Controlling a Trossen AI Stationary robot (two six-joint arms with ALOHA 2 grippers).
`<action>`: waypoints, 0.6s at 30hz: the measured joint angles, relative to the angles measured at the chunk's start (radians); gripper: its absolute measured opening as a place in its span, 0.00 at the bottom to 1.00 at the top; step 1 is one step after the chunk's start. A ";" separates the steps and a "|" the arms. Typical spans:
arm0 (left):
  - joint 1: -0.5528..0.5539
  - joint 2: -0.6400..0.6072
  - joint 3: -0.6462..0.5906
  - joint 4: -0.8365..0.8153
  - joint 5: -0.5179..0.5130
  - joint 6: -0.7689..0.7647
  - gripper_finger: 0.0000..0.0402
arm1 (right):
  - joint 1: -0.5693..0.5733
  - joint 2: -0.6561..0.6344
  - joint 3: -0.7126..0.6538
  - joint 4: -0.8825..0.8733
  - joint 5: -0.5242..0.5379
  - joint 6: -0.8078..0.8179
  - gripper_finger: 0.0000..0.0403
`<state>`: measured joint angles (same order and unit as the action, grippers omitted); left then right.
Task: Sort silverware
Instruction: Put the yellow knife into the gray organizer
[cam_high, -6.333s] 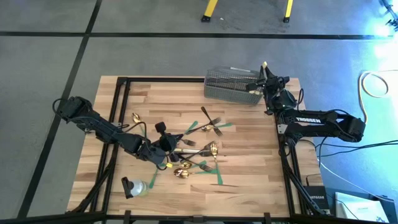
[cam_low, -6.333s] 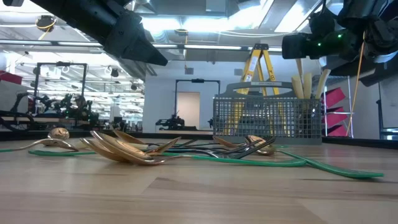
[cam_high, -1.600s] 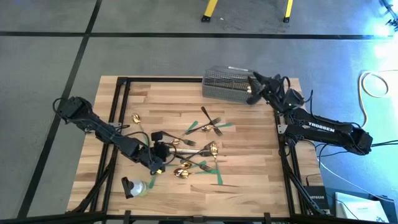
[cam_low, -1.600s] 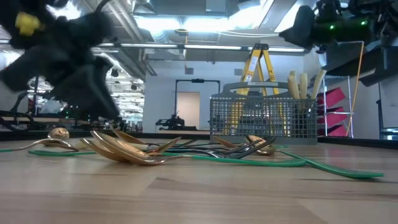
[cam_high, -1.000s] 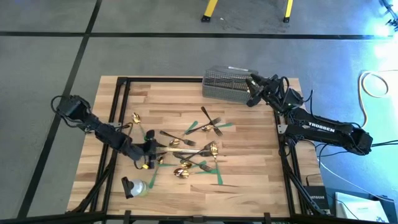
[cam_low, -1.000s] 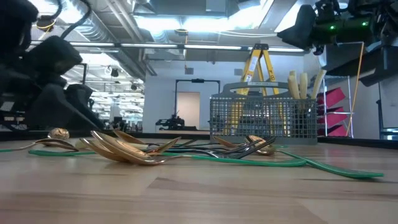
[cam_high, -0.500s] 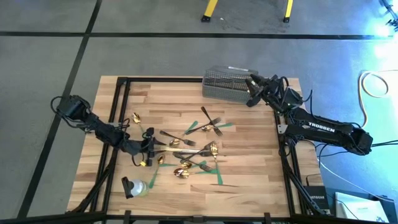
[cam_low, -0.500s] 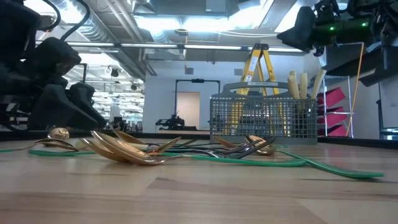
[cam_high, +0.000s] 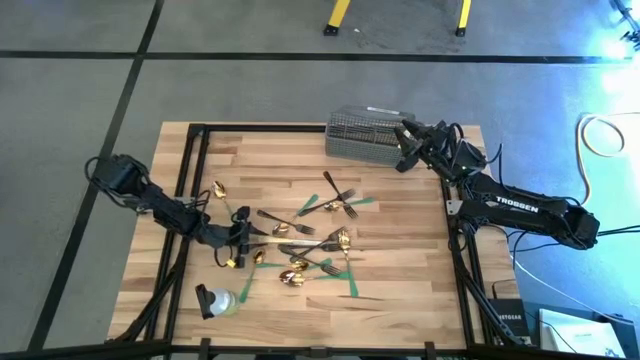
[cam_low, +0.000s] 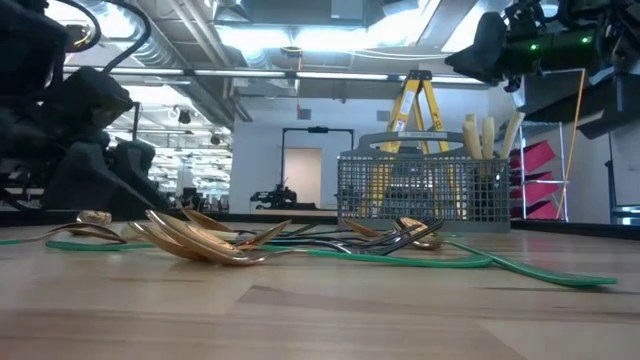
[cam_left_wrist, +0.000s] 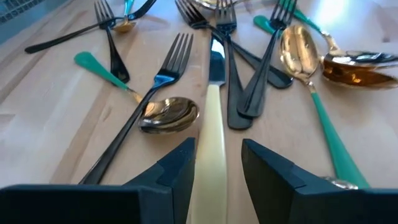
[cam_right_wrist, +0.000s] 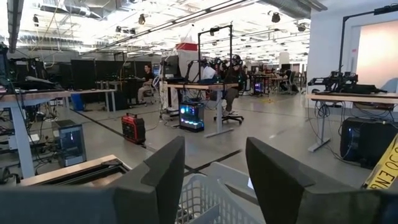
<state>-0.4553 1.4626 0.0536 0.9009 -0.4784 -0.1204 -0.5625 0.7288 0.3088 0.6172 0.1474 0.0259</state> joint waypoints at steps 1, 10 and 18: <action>0.000 0.005 0.000 0.002 0.000 -0.002 0.29 | 0.000 0.000 0.000 -0.002 0.000 0.001 0.38; 0.000 0.095 0.007 0.009 -0.014 -0.056 0.29 | 0.000 0.000 0.000 -0.024 0.001 0.003 0.38; 0.000 0.219 0.056 0.070 -0.038 -0.074 0.29 | 0.000 0.000 0.000 -0.025 0.001 0.004 0.38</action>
<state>-0.4553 1.6814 0.1092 0.9709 -0.5168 -0.1939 -0.5629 0.7290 0.3088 0.5924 0.1488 0.0296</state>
